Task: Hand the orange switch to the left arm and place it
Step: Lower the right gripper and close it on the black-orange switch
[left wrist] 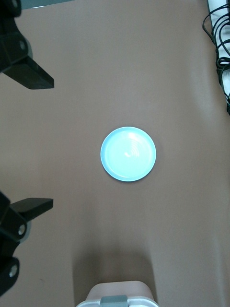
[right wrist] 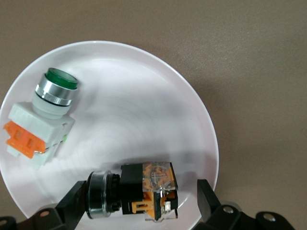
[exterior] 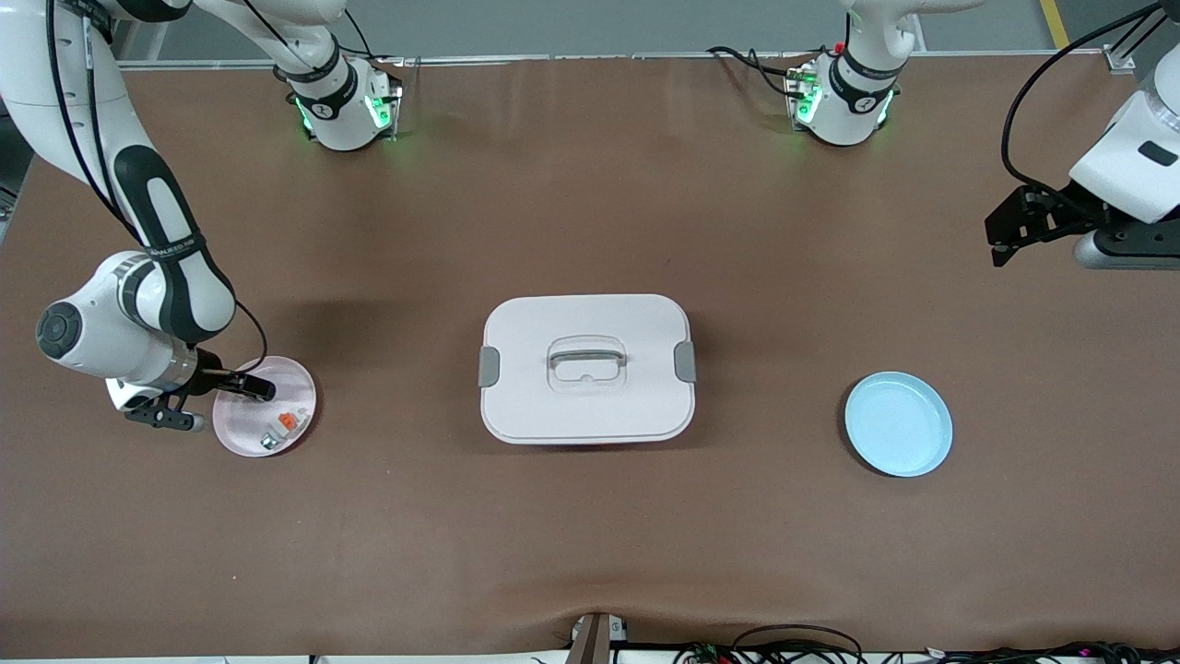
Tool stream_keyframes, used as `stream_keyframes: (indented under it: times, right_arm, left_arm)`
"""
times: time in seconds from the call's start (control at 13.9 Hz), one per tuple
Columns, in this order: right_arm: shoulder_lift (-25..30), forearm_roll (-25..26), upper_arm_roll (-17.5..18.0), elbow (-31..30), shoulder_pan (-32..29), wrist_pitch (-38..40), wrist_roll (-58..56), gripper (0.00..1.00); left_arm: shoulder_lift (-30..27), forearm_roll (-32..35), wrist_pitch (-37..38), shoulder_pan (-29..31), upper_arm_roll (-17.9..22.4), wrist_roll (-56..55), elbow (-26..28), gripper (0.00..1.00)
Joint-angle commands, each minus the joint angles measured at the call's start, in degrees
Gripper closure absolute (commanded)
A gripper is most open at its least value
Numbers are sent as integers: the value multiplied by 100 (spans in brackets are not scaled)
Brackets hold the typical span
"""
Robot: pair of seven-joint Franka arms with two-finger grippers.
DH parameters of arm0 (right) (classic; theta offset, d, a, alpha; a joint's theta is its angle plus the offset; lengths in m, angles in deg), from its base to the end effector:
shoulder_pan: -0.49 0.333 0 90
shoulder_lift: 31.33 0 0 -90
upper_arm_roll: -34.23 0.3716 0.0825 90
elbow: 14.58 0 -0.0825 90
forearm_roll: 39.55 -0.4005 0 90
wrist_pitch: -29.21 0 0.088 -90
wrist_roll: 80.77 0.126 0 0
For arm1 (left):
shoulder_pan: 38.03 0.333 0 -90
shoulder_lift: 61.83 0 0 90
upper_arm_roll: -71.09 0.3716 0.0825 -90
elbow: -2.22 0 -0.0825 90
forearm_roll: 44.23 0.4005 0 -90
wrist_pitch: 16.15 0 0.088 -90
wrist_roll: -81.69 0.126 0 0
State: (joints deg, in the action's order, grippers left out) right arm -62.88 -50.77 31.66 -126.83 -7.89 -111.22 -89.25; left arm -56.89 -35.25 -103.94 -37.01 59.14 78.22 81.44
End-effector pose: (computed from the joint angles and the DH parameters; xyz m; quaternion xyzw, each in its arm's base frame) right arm 0.6374 -0.1196 0.2015 -0.9938 0.0956 0.0197 0.0524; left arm 0.5934 -0.0869 0.7010 -0.9953 0.0586 -0.0408 0.0646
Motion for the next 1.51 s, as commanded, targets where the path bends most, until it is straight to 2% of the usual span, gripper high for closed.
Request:
stream_keyframes:
  times: [0.0,0.14,0.22,0.29,0.36,0.58,0.72,1.01,1.3,1.44]
  right_arm:
    - [44,-109,37,-51,-24,16,-111,11]
    - [44,-109,37,-43,-24,24,-154,58]
    - [44,-109,37,-43,-33,24,-250,78]
    - [44,-109,37,-43,-59,24,-330,94]
    - [44,-109,37,-43,-59,24,-348,100]
    - [53,-153,46,19,-68,190,-287,100]
    - [62,-442,37,290,-33,724,-42,100]
    - [114,-496,37,993,125,1947,1590,100]
    - [220,-522,55,1398,301,2808,2708,100]
    - [334,-759,168,1600,380,3265,3366,100]
  left_arm:
    - [-28,50,7,29,-1,31,-20,0]
    - [-46,33,7,29,17,31,-20,0]
    - [-46,41,7,29,17,31,-20,0]
    - [-54,42,25,29,17,31,-3,0]
    - [-55,42,112,38,17,40,-12,0]
    - [-46,42,148,29,17,40,-3,0]
    - [-46,33,148,20,8,49,6,0]
    - [59,-493,174,38,-9,40,85,0]
    - [104,-521,192,-41,-27,93,190,0]
    - [174,-827,209,-32,-36,110,252,0]
